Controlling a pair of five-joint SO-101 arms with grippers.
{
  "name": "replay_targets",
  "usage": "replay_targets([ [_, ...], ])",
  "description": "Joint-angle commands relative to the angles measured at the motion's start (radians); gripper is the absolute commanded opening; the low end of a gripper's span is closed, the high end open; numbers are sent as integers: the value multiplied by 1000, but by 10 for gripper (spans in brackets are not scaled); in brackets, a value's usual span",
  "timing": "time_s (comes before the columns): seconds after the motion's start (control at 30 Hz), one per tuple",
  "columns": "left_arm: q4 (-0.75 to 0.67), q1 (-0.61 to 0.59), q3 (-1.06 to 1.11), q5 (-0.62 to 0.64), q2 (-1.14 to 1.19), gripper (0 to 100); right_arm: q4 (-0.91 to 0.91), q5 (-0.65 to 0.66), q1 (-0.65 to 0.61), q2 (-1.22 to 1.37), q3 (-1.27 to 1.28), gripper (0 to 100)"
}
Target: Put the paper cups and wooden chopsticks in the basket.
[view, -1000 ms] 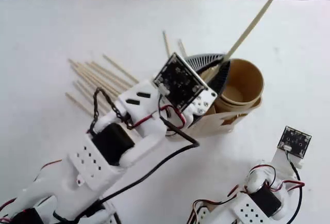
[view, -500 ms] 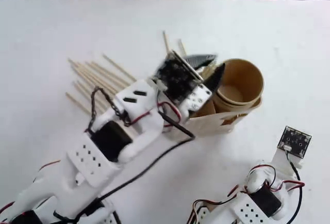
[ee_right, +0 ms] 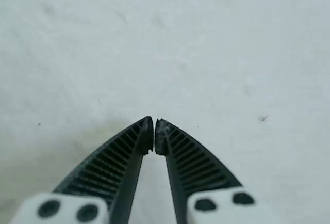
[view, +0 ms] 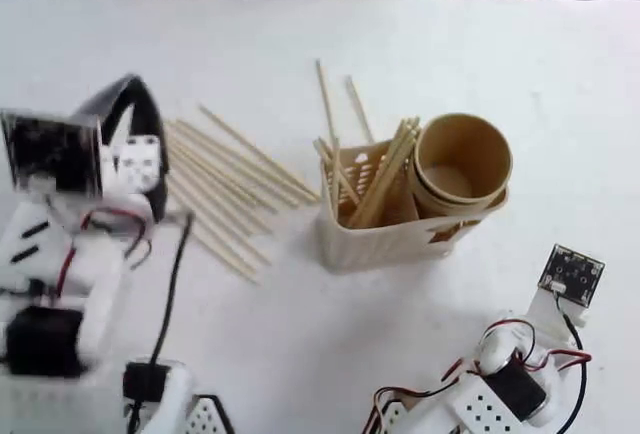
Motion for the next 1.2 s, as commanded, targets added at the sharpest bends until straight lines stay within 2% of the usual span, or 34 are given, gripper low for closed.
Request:
replay_targets([
  [0.0, -28, -139, 117, 94, 186, 103, -10, -3, 5, -8, 9, 19],
  [0.2, -101, -165, 178, 167, 549, 116, -10, -3, 5, -8, 9, 19],
  [0.67, -100, -136, -6, 290, 1069, 144, -10, -3, 5, -8, 9, 19],
  [0.87, -84, -111, -66, 296, 1175, 154, -10, -3, 5, -8, 9, 19],
  [1.17, -84, -110, -64, 344, 1181, 157, -10, -3, 5, -8, 9, 19],
])
